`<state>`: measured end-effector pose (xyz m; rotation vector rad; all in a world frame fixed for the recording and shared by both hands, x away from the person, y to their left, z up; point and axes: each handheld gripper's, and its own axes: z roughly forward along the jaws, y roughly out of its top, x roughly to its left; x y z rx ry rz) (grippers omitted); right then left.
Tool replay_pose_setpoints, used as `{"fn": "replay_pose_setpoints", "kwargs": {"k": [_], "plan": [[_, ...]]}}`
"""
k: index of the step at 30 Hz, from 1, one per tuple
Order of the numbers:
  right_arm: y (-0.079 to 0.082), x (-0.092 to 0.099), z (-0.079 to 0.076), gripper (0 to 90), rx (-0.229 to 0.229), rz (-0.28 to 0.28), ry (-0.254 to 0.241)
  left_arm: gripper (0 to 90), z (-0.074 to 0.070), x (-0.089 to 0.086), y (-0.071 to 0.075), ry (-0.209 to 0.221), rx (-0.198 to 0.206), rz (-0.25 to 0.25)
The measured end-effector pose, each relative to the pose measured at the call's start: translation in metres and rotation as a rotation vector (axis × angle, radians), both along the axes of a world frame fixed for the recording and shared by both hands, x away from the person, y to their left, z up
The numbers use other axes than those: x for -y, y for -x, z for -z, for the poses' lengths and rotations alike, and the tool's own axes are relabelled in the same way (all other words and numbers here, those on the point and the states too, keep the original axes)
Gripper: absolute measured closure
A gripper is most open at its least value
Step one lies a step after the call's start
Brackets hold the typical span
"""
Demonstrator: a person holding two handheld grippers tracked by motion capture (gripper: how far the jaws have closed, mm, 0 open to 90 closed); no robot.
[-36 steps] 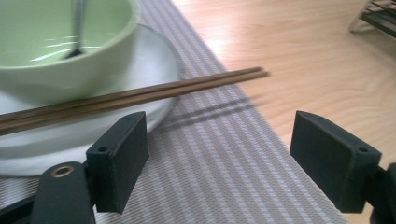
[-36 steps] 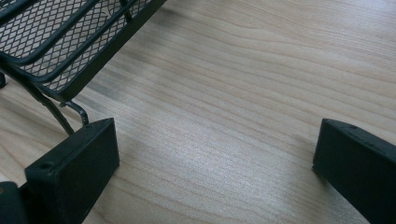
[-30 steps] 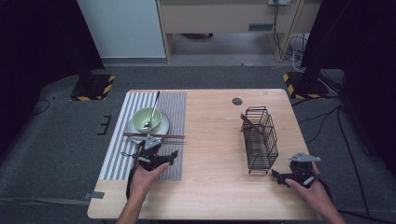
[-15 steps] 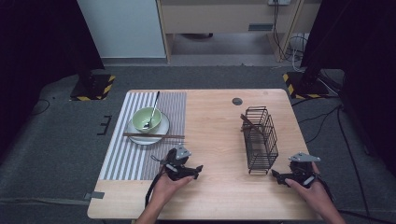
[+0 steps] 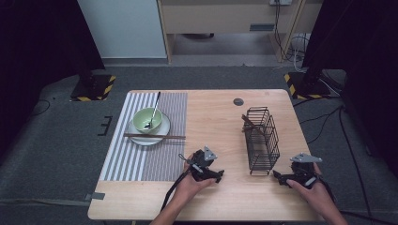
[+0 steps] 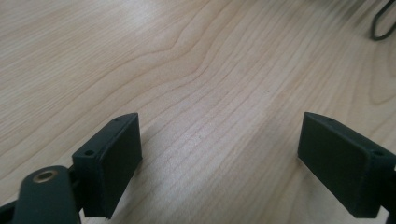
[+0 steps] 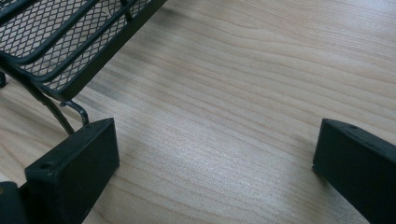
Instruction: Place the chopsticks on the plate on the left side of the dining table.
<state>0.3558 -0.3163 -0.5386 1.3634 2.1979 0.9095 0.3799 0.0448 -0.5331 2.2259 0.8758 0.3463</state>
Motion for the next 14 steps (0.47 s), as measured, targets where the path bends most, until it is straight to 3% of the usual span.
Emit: {"fn": "replay_pose_setpoints", "kwargs": {"k": [3, 14], "plan": [[0.0, 0.0, 0.0, 0.4, -0.001, 0.0, 0.0, 10.7, 0.002, 0.002, -0.004, 0.011, 0.02, -0.021], [0.0, 0.0, 0.0, 0.4, 0.0, 0.002, 0.0, 0.7, 0.004, 0.006, -0.012, 0.0, 0.0, -0.033]]}}
